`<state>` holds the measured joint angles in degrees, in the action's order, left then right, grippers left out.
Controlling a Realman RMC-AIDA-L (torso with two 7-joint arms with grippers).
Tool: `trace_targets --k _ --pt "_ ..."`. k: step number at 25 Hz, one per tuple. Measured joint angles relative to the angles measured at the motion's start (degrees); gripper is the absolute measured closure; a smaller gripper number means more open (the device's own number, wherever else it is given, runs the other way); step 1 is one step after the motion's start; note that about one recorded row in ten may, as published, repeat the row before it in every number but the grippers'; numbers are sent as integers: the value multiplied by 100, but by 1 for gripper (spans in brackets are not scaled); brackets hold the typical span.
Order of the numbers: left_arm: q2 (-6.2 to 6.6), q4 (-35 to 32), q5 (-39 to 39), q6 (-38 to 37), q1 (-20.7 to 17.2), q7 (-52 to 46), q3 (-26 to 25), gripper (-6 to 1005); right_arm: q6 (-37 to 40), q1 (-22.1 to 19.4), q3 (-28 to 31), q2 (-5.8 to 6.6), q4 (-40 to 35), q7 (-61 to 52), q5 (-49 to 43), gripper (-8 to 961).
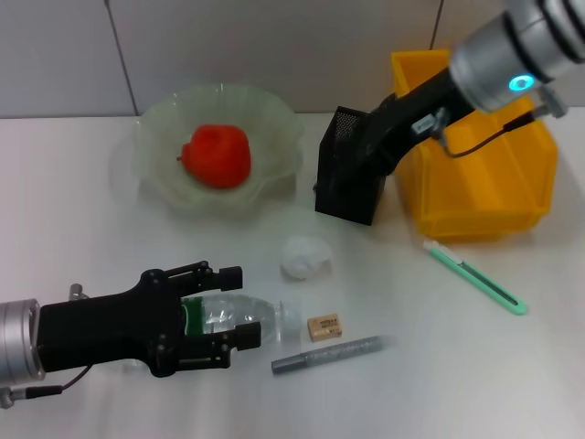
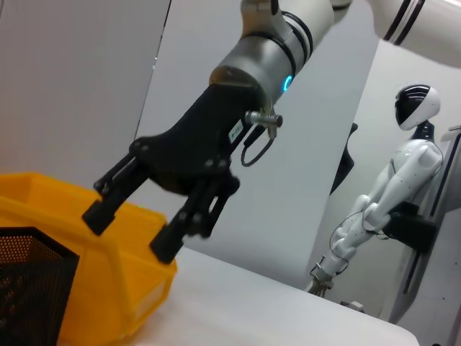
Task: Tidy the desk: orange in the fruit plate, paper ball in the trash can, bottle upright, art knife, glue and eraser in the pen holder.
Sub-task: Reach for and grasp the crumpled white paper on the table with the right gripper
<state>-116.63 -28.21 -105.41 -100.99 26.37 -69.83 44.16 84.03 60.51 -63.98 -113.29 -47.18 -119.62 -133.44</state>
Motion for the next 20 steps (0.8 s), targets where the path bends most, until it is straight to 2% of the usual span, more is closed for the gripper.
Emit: trace_targets --k 1,3,4,5,6,10,14,15,20 --pt "0 0 -2 1 -2 -2 -1 172 0 0 0 0 0 0 0 164" --pt "0 0 -22 7 -7 -3 -2 172 -23 140 -2 -131 42 -14 -377 164" --pt "0 0 -28 15 -11 -4 -3 172 -45 197 1 -210 63 -14 -585 165" --pt "0 0 -33 28 -15 -4 -4 172 -96 277 4 -365 91 -13 -929 165" --pt "2 0 -36 50 -24 -4 -4 172 -96 277 4 -365 91 -13 -929 165" --pt "50 -35 -41 143 -65 -2 -5 172 -272 319 -19 -558 143 -7 -1299 165" --pt "165 -68 -44 223 -120 47 1 172 -458 374 -250 -595 421 -19 -1362 165" --pt "250 -134 -99 293 -150 57 10 172 -608 402 -380 -610 580 -28 -1363 165" --pt "289 -521 -467 459 -238 60 -1 172 -937 424 -617 -634 828 -40 -1310 165"
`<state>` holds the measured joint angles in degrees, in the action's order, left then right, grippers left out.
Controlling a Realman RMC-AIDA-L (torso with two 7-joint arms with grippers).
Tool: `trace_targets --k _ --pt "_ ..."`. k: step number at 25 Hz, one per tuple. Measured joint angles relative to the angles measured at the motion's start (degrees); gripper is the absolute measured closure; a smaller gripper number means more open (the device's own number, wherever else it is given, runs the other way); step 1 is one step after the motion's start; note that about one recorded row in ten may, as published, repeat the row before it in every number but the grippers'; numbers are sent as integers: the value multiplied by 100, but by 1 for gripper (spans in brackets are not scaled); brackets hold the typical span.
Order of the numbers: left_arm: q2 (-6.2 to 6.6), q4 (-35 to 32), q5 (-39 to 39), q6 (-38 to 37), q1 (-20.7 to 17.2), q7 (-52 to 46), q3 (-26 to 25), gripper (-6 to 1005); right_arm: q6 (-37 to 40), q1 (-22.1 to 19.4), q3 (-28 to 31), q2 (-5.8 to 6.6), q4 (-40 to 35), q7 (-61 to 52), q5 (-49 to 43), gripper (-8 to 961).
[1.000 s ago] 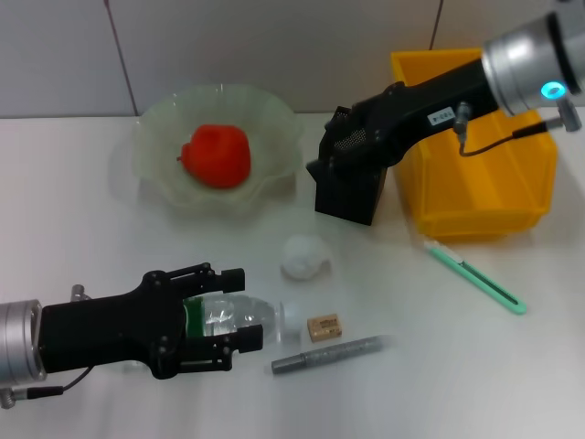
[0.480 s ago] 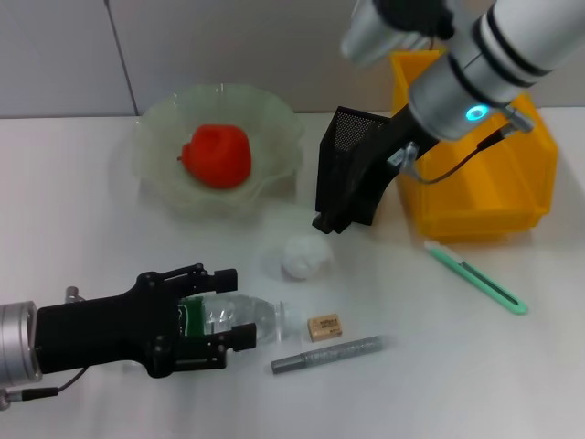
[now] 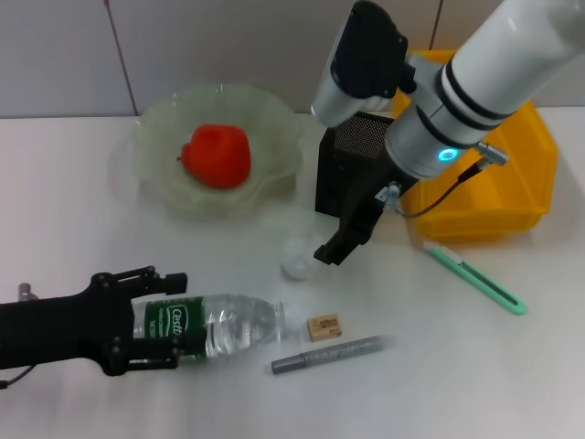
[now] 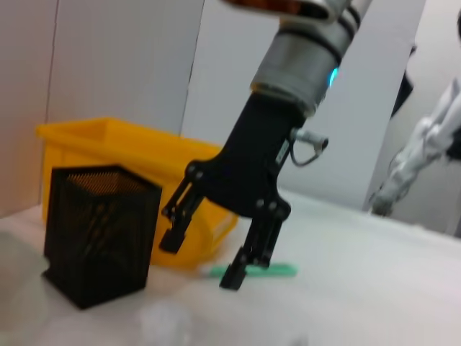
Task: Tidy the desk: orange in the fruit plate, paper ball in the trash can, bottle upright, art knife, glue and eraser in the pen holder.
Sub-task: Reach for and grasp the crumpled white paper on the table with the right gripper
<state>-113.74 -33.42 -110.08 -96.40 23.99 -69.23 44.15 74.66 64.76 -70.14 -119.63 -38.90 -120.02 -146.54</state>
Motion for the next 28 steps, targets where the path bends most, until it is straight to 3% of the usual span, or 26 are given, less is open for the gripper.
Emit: trace_targets --k 3,10,20,28 --pt "11 -100 -116 20 -16 -6 -1 172 -160 6 -91 -4 95 0 99 165" --pt "170 -161 -167 43 -82 -56 -12 172 -792 21 -397 -24 550 1 586 166" --pt "170 -185 -169 52 -118 -65 -72 173 -1573 65 -1063 -27 1060 19 1254 166" --pt "144 -165 -173 60 -125 -65 -77 173 -1658 28 -1098 -25 1131 41 1332 167"
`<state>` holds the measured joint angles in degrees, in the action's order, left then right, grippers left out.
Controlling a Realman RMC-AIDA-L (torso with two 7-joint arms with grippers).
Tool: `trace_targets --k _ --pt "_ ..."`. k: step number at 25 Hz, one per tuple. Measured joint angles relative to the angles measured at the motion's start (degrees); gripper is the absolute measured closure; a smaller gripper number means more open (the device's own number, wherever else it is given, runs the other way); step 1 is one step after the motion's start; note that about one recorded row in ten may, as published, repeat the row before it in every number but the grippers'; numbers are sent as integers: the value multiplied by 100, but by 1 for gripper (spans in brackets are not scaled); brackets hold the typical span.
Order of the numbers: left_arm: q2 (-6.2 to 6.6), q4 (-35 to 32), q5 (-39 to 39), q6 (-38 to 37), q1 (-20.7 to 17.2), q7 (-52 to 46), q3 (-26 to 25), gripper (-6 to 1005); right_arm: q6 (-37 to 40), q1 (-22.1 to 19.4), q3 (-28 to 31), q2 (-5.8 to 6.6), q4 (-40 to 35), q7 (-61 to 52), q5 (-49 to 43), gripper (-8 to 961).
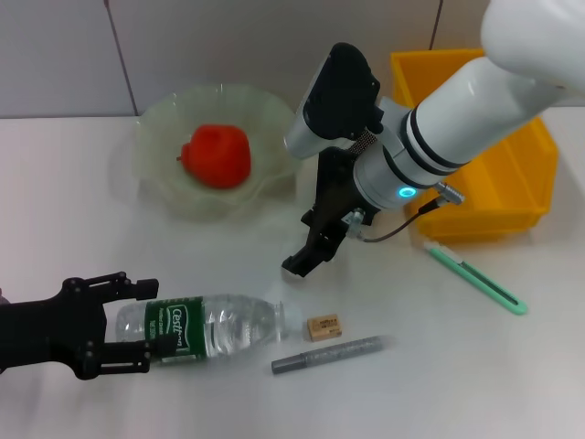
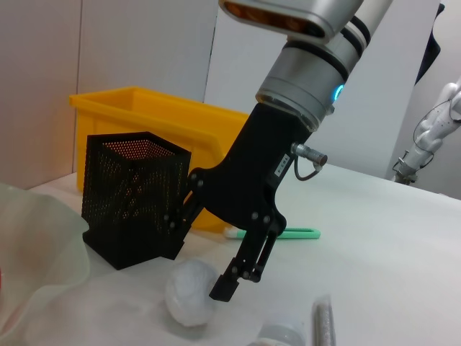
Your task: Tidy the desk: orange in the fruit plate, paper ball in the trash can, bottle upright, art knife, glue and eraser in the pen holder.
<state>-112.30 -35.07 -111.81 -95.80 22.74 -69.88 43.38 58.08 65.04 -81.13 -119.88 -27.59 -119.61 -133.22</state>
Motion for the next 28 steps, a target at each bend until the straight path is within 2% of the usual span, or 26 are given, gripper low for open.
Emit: trace_targets --k 11,20,21,23,24,26,27,28 --pt "-3 8 3 2 -18 -3 1 173 -66 -26 -79 0 129 26 36 167" --pt "4 10 -4 -21 -32 -8 -85 173 -104 -112 -73 0 0 26 63 328" --pt "4 10 -4 -22 -34 -8 -85 173 -48 -136 -58 0 -87 14 65 346" --pt "6 10 2 -24 -37 -9 -85 173 354 -370 -7 32 -753 -204 65 387" --pt "6 10 2 -24 -37 -9 -85 173 354 -370 -7 32 -753 -204 65 410" --pt "13 10 15 -31 -48 -18 -85 173 789 -608 45 63 -1520 -426 64 457" --pt "16 10 18 -33 -49 -22 -85 173 1247 -794 226 74 -2172 -607 29 480" --pt "17 10 23 -34 -51 -26 -85 173 1247 -794 226 74 -2172 -607 29 480"
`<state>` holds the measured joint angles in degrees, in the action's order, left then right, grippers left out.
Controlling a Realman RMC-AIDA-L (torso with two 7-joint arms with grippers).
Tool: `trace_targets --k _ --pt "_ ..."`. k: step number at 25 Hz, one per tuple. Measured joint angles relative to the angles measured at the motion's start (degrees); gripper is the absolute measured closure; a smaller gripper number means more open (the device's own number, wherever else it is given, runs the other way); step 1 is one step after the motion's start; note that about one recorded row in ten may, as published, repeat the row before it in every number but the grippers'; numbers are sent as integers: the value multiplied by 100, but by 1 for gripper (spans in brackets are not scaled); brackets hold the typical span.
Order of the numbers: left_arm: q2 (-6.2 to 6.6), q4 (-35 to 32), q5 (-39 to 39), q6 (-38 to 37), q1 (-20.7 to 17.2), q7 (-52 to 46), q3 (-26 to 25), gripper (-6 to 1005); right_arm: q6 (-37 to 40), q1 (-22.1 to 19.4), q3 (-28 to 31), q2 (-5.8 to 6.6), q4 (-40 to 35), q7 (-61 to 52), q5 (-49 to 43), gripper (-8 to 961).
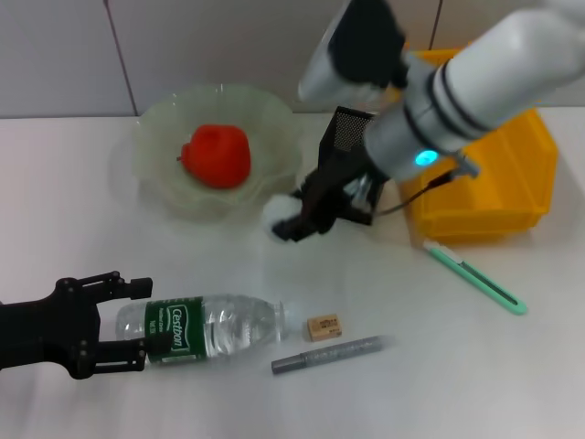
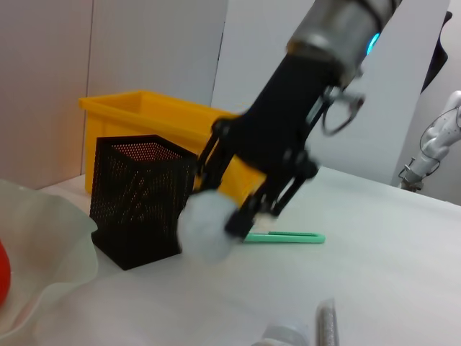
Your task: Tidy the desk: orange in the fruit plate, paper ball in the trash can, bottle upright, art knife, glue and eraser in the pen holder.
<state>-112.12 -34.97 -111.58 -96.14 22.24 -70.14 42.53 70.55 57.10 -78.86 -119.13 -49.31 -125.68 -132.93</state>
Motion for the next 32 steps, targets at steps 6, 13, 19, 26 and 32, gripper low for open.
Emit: trace_targets --k 6,13,19,26,32 --pt "-3 0 7 -5 2 -11 0 173 1464 -212 1209 21 -1574 -528 -505 481" --pt "-18 -1 15 -10 35 -36 0 173 1846 -224 2567 274 -2377 -1017 -1486 482" --pt "-40 -1 23 -8 48 -107 0 173 1403 -297 3185 382 -2261 -1060 -2156 482" --pt "-42 -1 24 -10 60 -128 -26 173 554 -465 3123 360 -1593 -1027 -2465 483" --pt "-25 -2 0 -10 65 -172 -35 173 4 -658 2910 241 -1502 -1000 -2451 419"
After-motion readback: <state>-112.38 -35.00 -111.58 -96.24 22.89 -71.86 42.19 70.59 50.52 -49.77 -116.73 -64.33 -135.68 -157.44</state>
